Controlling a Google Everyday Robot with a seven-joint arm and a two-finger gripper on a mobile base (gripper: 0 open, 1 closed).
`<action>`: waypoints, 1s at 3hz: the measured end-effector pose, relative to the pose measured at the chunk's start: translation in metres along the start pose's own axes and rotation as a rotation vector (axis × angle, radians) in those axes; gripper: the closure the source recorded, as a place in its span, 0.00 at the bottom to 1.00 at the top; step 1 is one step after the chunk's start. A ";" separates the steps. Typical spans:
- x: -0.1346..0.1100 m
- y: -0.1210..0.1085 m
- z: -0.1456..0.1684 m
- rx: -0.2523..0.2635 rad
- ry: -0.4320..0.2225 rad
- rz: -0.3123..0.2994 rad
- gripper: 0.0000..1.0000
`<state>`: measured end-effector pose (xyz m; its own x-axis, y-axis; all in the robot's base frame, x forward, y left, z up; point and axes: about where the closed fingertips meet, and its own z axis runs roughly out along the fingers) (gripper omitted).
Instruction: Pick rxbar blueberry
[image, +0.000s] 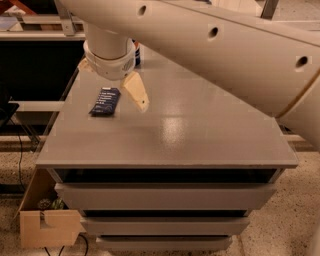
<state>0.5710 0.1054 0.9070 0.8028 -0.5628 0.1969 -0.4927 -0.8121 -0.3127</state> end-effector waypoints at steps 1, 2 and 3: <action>0.016 -0.018 0.009 0.007 -0.008 -0.113 0.00; 0.028 -0.030 0.023 -0.021 0.000 -0.201 0.00; 0.034 -0.034 0.048 -0.081 0.016 -0.250 0.00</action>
Offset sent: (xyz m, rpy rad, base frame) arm 0.0707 0.0188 -0.0128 -0.1575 -0.0231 0.2714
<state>0.6307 0.1214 0.8798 0.8981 -0.3447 0.2733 -0.3051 -0.9356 -0.1774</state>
